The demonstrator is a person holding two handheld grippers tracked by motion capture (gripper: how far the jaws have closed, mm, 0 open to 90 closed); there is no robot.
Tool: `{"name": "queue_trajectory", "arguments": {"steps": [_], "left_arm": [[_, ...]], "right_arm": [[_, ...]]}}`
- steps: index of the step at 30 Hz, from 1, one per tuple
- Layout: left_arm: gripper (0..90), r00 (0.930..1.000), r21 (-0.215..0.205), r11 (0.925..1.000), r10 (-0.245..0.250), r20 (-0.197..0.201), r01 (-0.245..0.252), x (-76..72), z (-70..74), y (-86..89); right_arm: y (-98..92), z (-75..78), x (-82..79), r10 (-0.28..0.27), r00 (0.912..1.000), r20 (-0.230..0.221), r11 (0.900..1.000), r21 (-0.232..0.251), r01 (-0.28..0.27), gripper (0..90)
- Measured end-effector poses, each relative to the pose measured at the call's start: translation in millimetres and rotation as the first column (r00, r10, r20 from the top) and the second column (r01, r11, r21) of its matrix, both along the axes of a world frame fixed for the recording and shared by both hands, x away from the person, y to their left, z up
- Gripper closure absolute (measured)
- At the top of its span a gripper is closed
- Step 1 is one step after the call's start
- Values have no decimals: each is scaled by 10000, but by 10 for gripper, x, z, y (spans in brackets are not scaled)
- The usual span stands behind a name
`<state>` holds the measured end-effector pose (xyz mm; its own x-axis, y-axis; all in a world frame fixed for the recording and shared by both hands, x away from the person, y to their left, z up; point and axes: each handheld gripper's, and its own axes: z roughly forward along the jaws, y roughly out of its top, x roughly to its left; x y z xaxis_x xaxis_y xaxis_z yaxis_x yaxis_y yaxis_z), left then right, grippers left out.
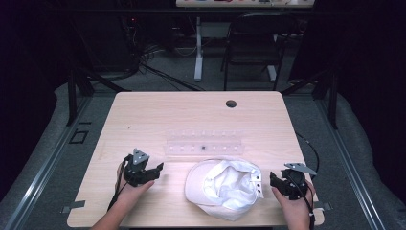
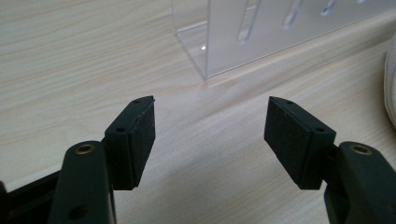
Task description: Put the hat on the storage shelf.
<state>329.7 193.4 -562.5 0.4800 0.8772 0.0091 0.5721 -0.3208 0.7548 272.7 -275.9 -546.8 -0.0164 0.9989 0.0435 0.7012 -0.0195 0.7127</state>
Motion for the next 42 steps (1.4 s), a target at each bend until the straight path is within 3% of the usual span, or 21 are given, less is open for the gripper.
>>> {"name": "queue_trajectory", "arguments": {"steps": [4,8,13,20,21,26,28,32,33,34,35,37,42], "left_arm": [[326,9993,116,9997,-220,300,217,-17,30,-19],[342,9991,254,9994,-229,348,221,-35,54,-9],[349,9987,-99,9993,-367,353,371,-81,106,-3],[349,9987,287,9989,-380,353,370,-89,80,-31],[348,9989,327,9989,-357,314,347,-87,76,-30],[349,9989,323,9990,-328,332,317,-87,76,-27],[349,9989,334,9990,-317,336,306,-85,71,-28],[349,9991,338,9990,-319,279,310,-81,60,-33],[349,9991,351,9989,-309,277,299,-80,53,-37],[349,9991,351,9989,-309,277,299,-80,53,-37],[349,9991,373,9989,-309,277,299,-79,49,-41],[349,9991,400,9987,-317,270,306,-77,46,-43],[349,9991,430,9985,-347,246,336,-79,40,-49]], "right_arm": [[6,63,6,134,9992,-370,9995,293,-123,382],[24,167,-2,308,9974,-655,9987,415,-281,363],[4,339,18,637,9938,-915,9946,872,-557,379],[-15,492,58,939,9833,-1559,9916,1034,-783,414],[-34,530,85,1063,9759,-1907,9872,1374,-807,420],[-68,578,136,1214,9660,-2282,9798,1831,-799,426],[-78,623,178,1459,9570,-2505,9733,2098,-935,430],[-58,672,205,1573,9514,-2649,9718,2127,-1014,435],[-41,713,225,1736,9447,-2782,9709,2092,-1168,435],[-41,713,225,1736,9447,-2782,9709,2092,-1168,435],[-28,747,242,1857,9377,-2935,9685,2156,-1243,431],[-18,772,259,1975,9319,-3041,9634,2358,-1272,428],[35,819,303,2086,9225,-3247,9616,2399,-1330,420]]}}
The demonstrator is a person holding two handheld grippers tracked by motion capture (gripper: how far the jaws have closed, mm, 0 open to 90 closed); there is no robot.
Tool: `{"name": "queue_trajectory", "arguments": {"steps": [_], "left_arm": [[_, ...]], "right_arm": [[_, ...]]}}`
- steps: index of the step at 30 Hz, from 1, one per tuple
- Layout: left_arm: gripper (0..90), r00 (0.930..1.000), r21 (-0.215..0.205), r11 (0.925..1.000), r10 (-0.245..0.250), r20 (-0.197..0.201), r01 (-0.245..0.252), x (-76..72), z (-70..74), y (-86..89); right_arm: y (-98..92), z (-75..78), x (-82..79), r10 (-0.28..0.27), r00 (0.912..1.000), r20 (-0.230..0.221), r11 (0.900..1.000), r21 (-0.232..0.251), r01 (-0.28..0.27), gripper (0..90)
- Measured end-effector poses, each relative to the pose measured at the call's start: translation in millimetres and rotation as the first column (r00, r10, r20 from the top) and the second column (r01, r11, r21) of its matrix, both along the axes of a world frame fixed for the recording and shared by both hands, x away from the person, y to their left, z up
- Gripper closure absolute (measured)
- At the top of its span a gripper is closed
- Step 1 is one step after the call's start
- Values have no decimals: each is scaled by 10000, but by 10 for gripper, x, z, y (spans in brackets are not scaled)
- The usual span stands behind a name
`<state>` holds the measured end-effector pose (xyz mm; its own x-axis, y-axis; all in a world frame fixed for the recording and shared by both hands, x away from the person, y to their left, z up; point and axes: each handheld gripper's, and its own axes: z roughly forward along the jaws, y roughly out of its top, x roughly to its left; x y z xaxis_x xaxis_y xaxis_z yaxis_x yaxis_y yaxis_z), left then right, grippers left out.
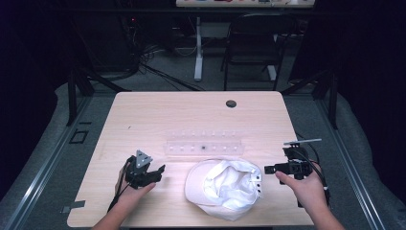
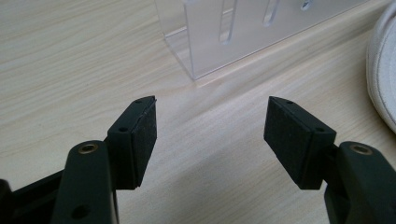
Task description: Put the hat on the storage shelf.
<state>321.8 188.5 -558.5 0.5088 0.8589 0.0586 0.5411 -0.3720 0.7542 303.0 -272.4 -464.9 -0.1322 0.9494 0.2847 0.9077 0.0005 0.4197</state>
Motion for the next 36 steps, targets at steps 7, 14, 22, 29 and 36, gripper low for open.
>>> {"name": "queue_trajectory", "arguments": {"steps": [7,14,22,29,36], "left_arm": [[349,10000,0,10000,-57,14,57,-8,1,-11],[349,10000,-13,10000,-59,44,59,-12,-1,-13],[349,10000,-14,10000,-78,58,78,-18,-1,-24],[349,9999,-3,10000,-94,56,94,-19,-10,-35],[349,9999,6,9999,-127,33,127,-20,-12,-41]], "right_arm": [[87,3,38,336,9983,-485,9994,126,-330,423],[150,-6,66,540,9953,-803,9983,262,-520,427],[196,-30,79,520,9920,-1152,9962,748,-436,441],[189,-75,84,482,9883,-1444,9936,1084,-326,446],[169,-108,91,511,9867,-1541,9894,1420,-291,446]]}}
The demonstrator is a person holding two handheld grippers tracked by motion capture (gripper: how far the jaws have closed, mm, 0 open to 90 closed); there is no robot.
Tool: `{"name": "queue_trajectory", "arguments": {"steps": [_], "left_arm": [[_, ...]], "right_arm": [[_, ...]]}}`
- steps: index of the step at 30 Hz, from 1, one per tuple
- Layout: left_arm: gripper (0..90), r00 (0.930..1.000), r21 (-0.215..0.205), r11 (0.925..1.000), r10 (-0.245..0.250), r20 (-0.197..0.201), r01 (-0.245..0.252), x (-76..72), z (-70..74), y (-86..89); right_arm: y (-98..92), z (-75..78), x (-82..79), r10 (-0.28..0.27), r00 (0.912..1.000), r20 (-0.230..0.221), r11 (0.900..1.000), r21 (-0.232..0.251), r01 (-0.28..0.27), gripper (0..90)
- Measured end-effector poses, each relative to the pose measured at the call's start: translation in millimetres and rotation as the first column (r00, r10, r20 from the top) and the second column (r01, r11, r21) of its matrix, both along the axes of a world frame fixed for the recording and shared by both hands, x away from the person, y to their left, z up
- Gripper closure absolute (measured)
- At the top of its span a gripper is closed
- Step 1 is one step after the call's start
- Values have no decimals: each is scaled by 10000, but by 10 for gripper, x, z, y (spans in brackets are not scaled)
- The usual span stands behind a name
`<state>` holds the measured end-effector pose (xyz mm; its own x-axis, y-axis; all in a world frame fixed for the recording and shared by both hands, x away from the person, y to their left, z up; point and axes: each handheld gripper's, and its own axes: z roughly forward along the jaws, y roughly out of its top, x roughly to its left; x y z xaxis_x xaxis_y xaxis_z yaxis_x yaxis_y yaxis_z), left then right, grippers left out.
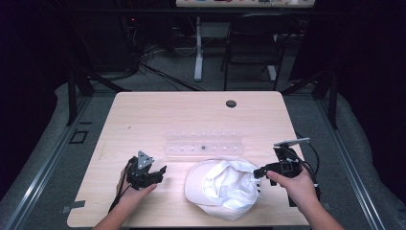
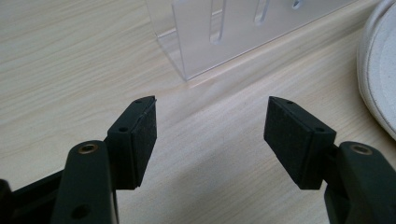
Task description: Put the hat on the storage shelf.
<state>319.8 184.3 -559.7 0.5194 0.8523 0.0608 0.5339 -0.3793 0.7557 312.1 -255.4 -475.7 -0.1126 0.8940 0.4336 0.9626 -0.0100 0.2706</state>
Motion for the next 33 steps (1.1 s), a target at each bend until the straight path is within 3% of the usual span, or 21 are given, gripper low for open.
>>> {"name": "queue_trajectory", "arguments": {"steps": [3,5,8,16,21,26,30,32,33], "left_arm": [[349,10000,6,10000,-17,1,17,0,-2,-3],[349,10000,32,10000,-24,-31,24,-1,-5,-5],[349,10000,29,10000,-25,-29,25,-4,-7,-8],[349,10000,30,10000,-24,10,24,-5,-5,-11],[349,10000,26,10000,-29,-5,29,-3,-6,-10],[349,10000,37,10000,-25,-2,25,-3,-6,-10],[354,10000,21,10000,-22,34,22,-5,-6,-12],[354,10000,15,10000,-25,34,25,-6,-6,-13],[354,10000,16,10000,-22,36,22,-5,-6,-13]], "right_arm": [[-13,-20,-10,198,9997,-144,9998,-7,-199,446],[13,-45,-31,-83,9999,-69,9998,193,84,447],[5,-51,-42,132,9997,-189,9999,82,-130,446],[89,-130,-55,51,9994,-355,9997,249,-42,447],[119,-189,-33,382,9968,-708,9988,333,-360,467],[169,-261,-27,311,9951,-938,9986,446,-270,469],[195,-293,-39,180,9944,-1045,9989,449,-133,490],[181,-292,-33,380,9925,-1161,9981,519,-321,501],[174,-296,-35,330,9923,-1193,9981,563,-265,546]]}}
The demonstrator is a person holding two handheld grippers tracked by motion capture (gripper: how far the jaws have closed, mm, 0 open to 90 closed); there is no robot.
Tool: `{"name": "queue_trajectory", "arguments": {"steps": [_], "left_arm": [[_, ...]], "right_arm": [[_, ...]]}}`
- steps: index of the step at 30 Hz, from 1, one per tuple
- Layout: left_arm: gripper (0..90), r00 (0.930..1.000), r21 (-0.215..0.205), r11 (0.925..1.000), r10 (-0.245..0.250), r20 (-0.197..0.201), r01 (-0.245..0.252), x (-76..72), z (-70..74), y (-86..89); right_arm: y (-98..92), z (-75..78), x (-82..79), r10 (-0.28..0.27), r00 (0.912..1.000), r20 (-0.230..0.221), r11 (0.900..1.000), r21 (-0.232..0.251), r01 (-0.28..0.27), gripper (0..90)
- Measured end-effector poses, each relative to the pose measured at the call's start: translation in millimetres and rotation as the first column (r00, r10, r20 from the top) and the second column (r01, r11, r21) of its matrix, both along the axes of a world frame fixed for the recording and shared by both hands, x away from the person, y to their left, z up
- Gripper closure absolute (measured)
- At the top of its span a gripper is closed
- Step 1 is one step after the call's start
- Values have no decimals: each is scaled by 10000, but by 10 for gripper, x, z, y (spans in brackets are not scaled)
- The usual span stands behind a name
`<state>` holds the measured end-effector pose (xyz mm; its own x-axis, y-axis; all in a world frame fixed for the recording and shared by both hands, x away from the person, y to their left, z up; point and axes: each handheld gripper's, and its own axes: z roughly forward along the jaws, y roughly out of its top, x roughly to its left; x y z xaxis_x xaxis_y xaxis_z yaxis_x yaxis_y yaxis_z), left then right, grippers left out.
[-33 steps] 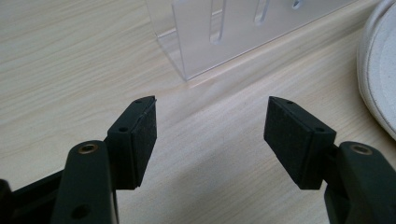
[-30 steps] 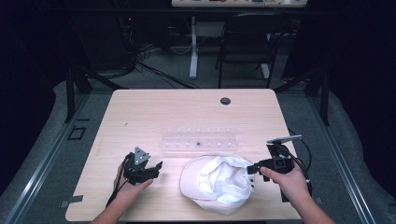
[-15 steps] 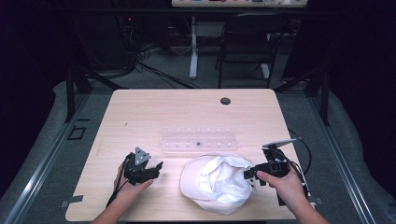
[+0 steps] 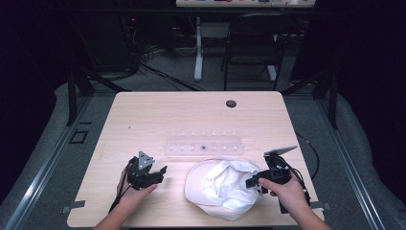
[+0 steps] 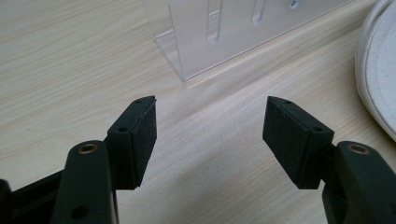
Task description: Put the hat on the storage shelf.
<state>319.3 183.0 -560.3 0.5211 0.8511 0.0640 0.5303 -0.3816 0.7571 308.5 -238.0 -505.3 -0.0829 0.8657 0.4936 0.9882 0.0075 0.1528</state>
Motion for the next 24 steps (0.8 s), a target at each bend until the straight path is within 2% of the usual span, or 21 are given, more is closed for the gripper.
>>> {"name": "queue_trajectory", "arguments": {"steps": [1,2,4,7,8,11,12,14,19,20,21,22,23,24], "left_arm": [[354,10000,9,10000,2,1,-2,0,0,0],[354,10000,9,10000,2,1,-2,0,0,0],[354,10000,6,10000,8,5,-8,1,-1,-1],[354,10000,20,10000,-14,-12,14,2,-3,-4],[354,10000,20,10000,-14,-12,14,2,-3,-4],[354,10000,24,10000,-30,-2,30,0,-3,-6],[354,10000,31,10000,-35,-3,35,0,-3,-7],[354,10000,25,10000,-41,-5,41,0,-4,-8],[354,10000,28,10000,-45,-18,45,1,-5,-8],[354,10000,26,10000,-45,-20,45,2,-7,-9],[354,10000,26,10000,-45,-20,45,2,-7,-9],[354,10000,33,10000,-41,-21,41,2,-8,-9],[354,10000,33,10000,-41,-21,41,2,-8,-9],[354,10000,35,10000,-47,-26,47,2,-9,-10]], "right_arm": [[-8,12,5,86,9999,-87,10000,-35,-87,554],[10,11,-1,-249,9997,2,9996,115,249,557],[-8,29,9,87,9999,-85,10000,28,-87,562],[-3,53,10,3,9999,-111,9999,171,-1,564],[-20,71,16,192,9996,-184,9995,241,-188,564],[-18,117,25,120,9998,-163,9989,446,-113,562],[-3,125,19,-104,9999,-71,9987,494,107,561],[-1,156,26,-64,9999,-112,9982,599,70,558],[18,185,37,-24,9999,-133,9985,548,32,588],[21,195,52,87,9999,-149,9986,517,-79,627],[21,195,52,87,9999,-149,9986,517,-79,627],[31,210,58,29,9998,-217,9994,348,-22,659],[16,218,68,287,9993,-251,9992,287,-280,670],[27,212,61,19,9999,-107,9998,210,-17,686]]}}
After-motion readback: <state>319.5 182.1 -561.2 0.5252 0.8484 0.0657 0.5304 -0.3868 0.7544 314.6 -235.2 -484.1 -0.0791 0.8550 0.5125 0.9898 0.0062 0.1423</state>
